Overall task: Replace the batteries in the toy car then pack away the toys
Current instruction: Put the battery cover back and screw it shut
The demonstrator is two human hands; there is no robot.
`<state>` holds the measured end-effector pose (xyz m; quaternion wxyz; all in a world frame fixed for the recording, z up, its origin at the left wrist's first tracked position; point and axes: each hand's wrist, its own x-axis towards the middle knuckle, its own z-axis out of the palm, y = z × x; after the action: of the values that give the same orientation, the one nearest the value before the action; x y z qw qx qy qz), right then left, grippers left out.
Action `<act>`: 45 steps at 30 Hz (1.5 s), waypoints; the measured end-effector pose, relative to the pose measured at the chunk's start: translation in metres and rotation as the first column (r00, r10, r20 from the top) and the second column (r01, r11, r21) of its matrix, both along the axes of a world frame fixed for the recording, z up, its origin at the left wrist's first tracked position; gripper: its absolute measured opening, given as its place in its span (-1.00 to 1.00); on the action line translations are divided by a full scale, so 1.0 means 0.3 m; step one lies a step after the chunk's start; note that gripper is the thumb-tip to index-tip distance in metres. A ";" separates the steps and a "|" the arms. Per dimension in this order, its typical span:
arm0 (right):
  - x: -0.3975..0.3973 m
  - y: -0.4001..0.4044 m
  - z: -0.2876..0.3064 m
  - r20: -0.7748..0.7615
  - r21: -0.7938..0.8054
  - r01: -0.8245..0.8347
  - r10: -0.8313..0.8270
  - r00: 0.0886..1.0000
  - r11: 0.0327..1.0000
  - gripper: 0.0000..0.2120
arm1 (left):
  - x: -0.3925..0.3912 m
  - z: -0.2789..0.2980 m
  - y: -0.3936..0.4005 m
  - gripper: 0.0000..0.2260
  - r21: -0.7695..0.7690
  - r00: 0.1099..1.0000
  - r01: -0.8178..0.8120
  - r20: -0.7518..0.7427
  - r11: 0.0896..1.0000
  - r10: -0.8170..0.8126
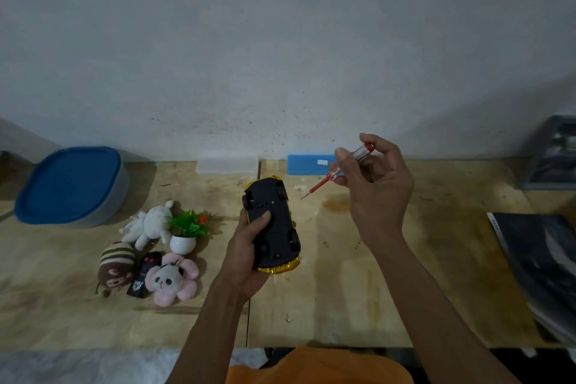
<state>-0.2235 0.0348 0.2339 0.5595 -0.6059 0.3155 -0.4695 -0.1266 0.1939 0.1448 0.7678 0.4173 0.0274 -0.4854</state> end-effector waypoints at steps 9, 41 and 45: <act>-0.074 0.034 -0.112 -0.044 0.163 0.044 -0.038 0.998 0.986 -0.68 | -0.084 -0.031 0.018 -0.34 0.188 0.957 0.055 0.272 0.981 -0.106; -0.177 -0.116 -0.430 -0.111 0.408 0.130 -0.092 0.990 0.904 -0.71 | -0.066 -0.405 -0.243 -0.22 0.904 0.159 -0.413 0.190 0.110 -0.969; -0.159 -0.153 -0.455 -0.129 0.422 0.115 -0.066 0.989 0.900 -0.72 | -0.075 -0.402 -0.253 -0.22 0.893 0.114 -0.438 0.168 0.102 -0.979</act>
<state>-0.2713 -0.0111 0.0974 0.6379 -0.4784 0.4691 -0.3797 -0.1490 0.1180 0.0243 -0.0371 0.9415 -0.2788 -0.1859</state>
